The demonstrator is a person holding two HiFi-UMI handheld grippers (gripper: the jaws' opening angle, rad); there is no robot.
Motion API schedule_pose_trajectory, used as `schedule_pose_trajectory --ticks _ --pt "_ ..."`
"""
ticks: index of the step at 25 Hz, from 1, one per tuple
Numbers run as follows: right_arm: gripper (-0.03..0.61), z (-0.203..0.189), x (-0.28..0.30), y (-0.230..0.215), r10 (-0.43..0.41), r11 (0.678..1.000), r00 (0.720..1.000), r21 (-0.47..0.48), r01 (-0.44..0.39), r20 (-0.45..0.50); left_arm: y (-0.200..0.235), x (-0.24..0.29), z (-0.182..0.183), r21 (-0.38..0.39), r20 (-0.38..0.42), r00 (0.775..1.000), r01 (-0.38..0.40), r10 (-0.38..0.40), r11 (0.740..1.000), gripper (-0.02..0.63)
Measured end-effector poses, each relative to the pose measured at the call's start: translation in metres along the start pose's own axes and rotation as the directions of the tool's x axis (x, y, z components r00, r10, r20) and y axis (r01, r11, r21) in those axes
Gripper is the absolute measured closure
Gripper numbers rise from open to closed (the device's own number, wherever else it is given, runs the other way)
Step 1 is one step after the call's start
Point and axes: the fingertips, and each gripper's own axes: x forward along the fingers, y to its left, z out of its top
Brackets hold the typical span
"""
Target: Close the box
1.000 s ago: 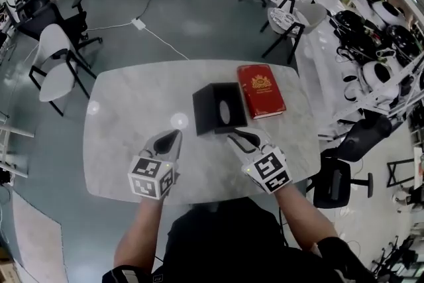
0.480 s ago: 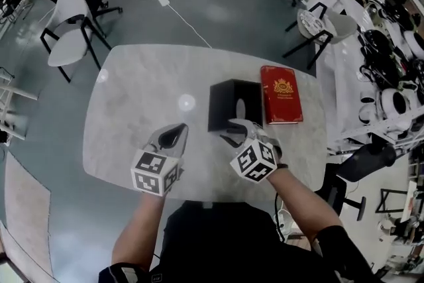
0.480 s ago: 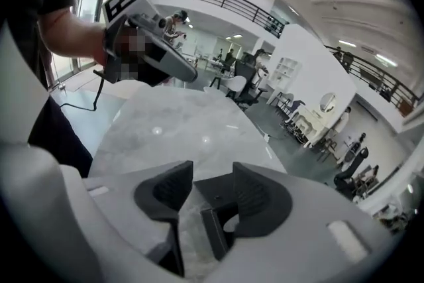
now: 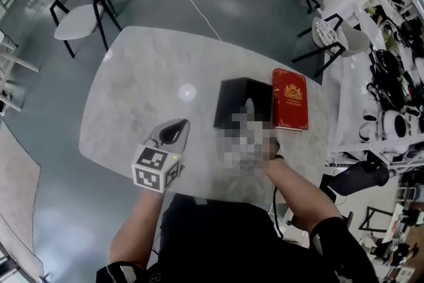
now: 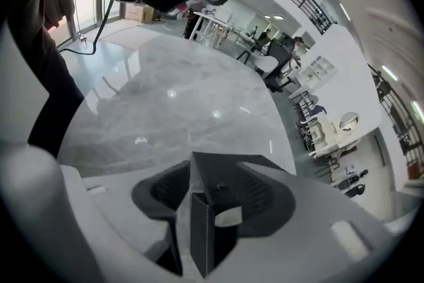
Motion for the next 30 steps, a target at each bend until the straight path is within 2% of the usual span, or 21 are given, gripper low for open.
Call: schedule_pose_trajectory --ticks 4,9,16,18,24,30 --pt "0.360 -0.009 0.024 0.006 0.010 0.994 0.997 -0.107 -0.018 -0.075 0.008 -0.008 -0.011 -0.022 -0.002 1.000 -0.015 0.015 1.000 0.603" --pt "0.360 -0.018 0.044 0.015 -0.002 0.969 0.987 -0.246 -0.038 -0.160 0.018 -0.022 -0.017 -0.042 -0.005 0.999 -0.033 0.032 0.999 0.603" --pt "0.362 -0.021 0.056 0.014 -0.098 0.920 0.964 -0.393 -0.008 -0.249 0.029 -0.041 -0.014 -0.040 -0.003 0.999 -0.040 0.040 0.998 0.603" --pt "0.411 -0.019 0.055 0.012 -0.114 0.921 0.961 -0.390 0.008 -0.251 0.030 -0.046 -0.014 -0.037 -0.007 0.999 -0.039 0.039 0.999 0.603" --pt "0.440 0.001 0.039 0.008 -0.155 0.930 0.968 -0.359 0.076 -0.196 0.031 -0.061 -0.011 -0.028 -0.008 1.000 -0.029 0.029 0.999 0.603" --pt "0.443 0.017 0.015 -0.002 -0.203 0.970 0.971 -0.164 0.181 -0.127 0.024 -0.067 -0.006 -0.004 -0.012 1.000 0.011 -0.011 1.000 0.603"
